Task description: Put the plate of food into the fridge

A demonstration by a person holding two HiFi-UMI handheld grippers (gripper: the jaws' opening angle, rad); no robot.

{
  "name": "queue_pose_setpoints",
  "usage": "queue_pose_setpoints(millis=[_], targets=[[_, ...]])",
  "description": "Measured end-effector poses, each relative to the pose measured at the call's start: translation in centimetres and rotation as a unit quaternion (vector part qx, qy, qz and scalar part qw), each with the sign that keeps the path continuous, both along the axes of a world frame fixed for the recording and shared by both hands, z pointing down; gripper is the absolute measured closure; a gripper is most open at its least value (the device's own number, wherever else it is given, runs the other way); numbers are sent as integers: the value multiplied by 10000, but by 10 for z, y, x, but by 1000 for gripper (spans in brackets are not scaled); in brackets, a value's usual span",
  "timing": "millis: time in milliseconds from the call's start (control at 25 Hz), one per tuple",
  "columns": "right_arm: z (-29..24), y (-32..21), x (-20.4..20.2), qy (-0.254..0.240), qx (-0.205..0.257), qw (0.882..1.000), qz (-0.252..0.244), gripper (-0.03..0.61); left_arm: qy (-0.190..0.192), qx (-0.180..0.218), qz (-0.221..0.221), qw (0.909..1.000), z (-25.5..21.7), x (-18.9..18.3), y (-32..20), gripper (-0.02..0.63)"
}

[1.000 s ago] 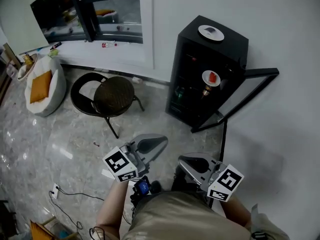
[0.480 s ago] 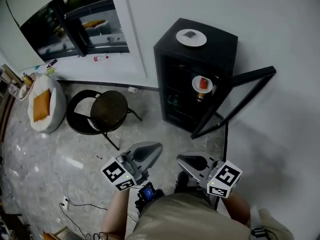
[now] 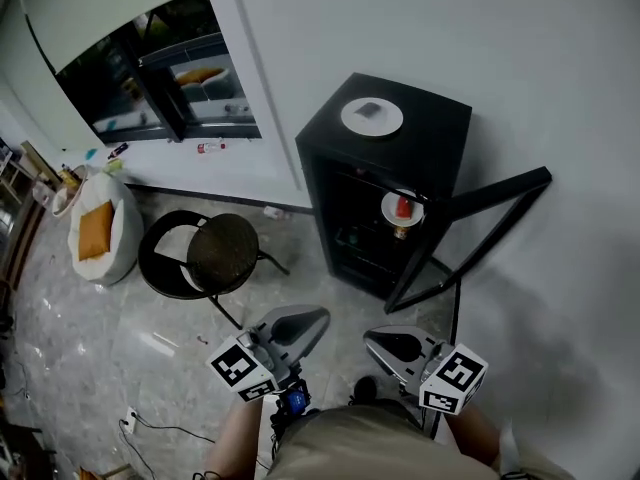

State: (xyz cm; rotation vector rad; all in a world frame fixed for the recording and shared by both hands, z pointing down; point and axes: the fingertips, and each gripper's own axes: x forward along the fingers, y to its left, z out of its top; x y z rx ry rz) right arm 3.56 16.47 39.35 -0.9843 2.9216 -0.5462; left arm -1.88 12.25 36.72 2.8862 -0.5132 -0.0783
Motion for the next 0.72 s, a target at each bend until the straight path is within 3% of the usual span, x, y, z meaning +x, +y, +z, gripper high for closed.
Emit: queue_pose_setpoints(millis=[440,720], targets=[[8,-33,22,-106,-163,9998,16,558,-222,93,-176,9996,0,8,-23,603],[6,-49,3,18,-183,9998,62,558,87,95,-160,9998,-5,-11,-42,603]])
